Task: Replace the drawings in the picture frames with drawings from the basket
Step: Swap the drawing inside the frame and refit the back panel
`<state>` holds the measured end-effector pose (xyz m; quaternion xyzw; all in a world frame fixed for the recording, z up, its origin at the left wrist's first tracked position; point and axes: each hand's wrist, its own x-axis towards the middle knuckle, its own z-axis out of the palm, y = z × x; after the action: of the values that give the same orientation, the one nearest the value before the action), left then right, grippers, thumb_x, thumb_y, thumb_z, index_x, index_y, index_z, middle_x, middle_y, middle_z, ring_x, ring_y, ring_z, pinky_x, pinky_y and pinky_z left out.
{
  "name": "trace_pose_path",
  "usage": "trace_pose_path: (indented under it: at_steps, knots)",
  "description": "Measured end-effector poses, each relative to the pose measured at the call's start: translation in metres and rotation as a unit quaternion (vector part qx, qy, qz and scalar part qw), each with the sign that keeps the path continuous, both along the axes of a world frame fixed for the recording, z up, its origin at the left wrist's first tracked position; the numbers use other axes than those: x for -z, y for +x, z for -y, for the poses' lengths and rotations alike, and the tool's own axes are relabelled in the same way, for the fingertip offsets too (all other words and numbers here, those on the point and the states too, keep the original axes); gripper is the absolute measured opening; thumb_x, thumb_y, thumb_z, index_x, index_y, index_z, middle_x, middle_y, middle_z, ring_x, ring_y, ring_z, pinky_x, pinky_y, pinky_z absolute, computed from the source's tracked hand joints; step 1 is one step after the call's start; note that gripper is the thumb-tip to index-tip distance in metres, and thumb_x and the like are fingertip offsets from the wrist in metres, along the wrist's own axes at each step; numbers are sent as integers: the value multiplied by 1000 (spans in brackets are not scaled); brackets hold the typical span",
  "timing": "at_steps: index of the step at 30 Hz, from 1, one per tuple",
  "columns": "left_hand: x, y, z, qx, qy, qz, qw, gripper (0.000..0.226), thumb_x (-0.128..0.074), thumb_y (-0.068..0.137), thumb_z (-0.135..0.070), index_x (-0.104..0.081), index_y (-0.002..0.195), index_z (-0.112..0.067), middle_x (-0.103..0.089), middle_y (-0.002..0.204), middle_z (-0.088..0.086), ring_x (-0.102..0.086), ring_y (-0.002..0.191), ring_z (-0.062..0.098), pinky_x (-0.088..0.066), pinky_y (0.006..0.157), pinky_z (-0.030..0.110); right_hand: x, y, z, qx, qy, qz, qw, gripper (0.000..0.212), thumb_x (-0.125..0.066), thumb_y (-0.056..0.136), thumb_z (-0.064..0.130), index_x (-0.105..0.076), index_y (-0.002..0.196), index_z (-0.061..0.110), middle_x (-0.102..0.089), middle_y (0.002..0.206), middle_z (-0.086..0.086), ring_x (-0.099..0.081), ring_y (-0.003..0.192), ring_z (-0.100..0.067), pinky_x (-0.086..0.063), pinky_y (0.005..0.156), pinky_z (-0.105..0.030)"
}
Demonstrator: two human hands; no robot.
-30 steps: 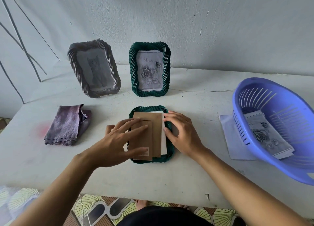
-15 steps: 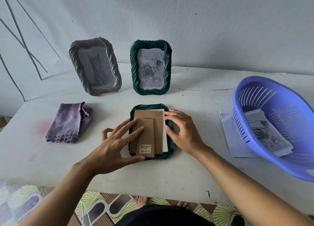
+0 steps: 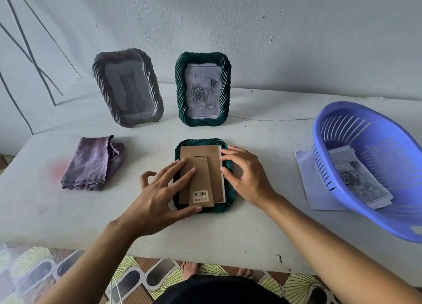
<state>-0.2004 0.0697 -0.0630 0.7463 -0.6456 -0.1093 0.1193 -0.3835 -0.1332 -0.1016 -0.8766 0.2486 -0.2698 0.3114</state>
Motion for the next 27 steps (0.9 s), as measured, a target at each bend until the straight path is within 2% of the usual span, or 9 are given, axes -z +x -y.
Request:
trace_pose_path:
  at_steps: [4,16,23,27]
  knots:
    - [2,-2,0,2,-3,-4,1000,87,-31,85,-87,-15,158,-41,-6,169,-5,-8,153,9,-16,114,48,0,0,0,-1,-2,6,1000,21,-65,91,25,-71,109,17,-65,131,4,-50,133,-12,-43,107,-47]
    - [5,-5,2,12,-37,-33,999,81,-30,93,-79,-15,159,-34,-10,168,-7,-1,154,6,-16,117,48,0,0,1,3,-7,22,1000,24,-68,88,19,-69,111,15,-67,128,2,-53,130,-15,-44,105,-48]
    - [10,-6,2,11,-69,-37,997,84,-38,92,-78,-27,158,-27,-18,166,-3,-8,154,9,-21,114,47,-3,-1,-2,7,-12,26,1000,31,-68,85,18,-68,116,13,-67,125,1,-55,128,-15,-45,105,-46]
    - [12,-8,3,-5,-62,-51,997,87,-43,86,-83,-35,155,-30,-23,165,-3,-16,152,12,-21,113,47,-3,-1,-2,5,-13,24,1000,28,-68,86,18,-68,113,13,-67,127,2,-54,128,-14,-44,106,-45]
